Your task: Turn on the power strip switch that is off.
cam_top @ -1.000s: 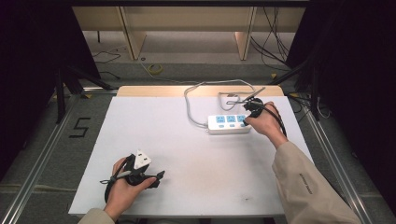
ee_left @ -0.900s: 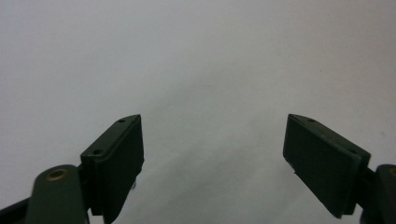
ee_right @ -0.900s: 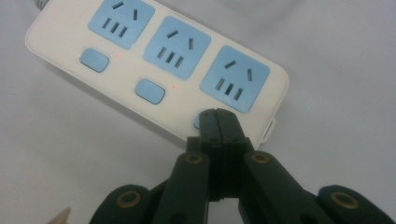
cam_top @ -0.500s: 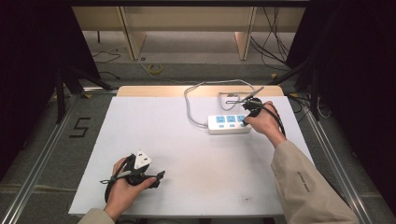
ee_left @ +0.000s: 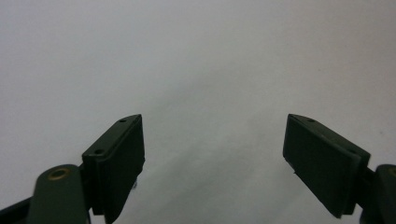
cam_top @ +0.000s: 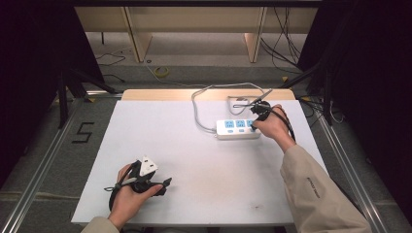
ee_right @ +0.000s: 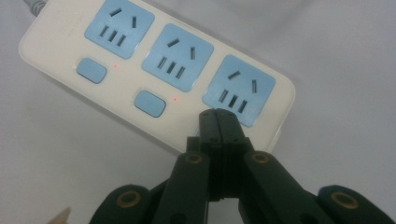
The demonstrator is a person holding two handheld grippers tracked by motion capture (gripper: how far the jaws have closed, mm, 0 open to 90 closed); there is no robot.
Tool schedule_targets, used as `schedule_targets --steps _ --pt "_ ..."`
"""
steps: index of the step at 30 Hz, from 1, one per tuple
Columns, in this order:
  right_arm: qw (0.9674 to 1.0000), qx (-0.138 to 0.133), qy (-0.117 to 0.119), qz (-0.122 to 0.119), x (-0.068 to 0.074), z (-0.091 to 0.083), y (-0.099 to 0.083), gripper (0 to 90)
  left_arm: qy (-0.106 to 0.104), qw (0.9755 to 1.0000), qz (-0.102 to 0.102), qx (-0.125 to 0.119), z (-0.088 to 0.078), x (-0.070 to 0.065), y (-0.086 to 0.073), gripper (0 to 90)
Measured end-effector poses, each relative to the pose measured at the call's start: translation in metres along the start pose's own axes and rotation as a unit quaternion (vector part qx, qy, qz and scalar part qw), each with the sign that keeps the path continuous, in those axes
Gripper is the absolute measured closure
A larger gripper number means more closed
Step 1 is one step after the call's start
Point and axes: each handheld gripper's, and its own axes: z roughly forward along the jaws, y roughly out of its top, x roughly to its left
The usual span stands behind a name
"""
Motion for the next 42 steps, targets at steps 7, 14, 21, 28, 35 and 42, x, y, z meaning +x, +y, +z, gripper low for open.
schedule_targets --steps 7,14,21,28,35,42 --pt "1.0000 0.002 -0.001 -0.001 -0.0001 0.0020 0.0014 90.0 0.000 1.0000 0.000 -0.001 -0.0002 -0.0002 0.0001 20.7" --pt "1.0000 0.003 -0.002 0.000 0.0009 0.0035 0.0024 90.0 0.000 1.0000 0.000 -0.001 -0.0004 -0.0002 0.0003 20.8" --pt "1.0000 0.004 -0.005 -0.001 0.0024 0.0043 0.0039 90.0 0.001 1.0000 0.001 -0.003 -0.0005 -0.0002 0.0001 21.0" --pt "0.9999 0.006 -0.008 -0.004 0.0027 0.0054 0.0039 90.0 0.001 1.0000 0.001 -0.005 -0.0005 -0.0003 0.0001 21.1" --pt "0.9999 0.008 -0.011 -0.008 0.0033 0.0062 0.0043 90.0 0.000 1.0000 0.002 -0.004 -0.0004 -0.0006 0.0005 21.2" --pt "0.9999 0.011 -0.009 -0.004 0.0031 0.0071 0.0048 90.0 -0.001 1.0000 0.000 -0.005 -0.0005 -0.0005 0.0002 21.5"
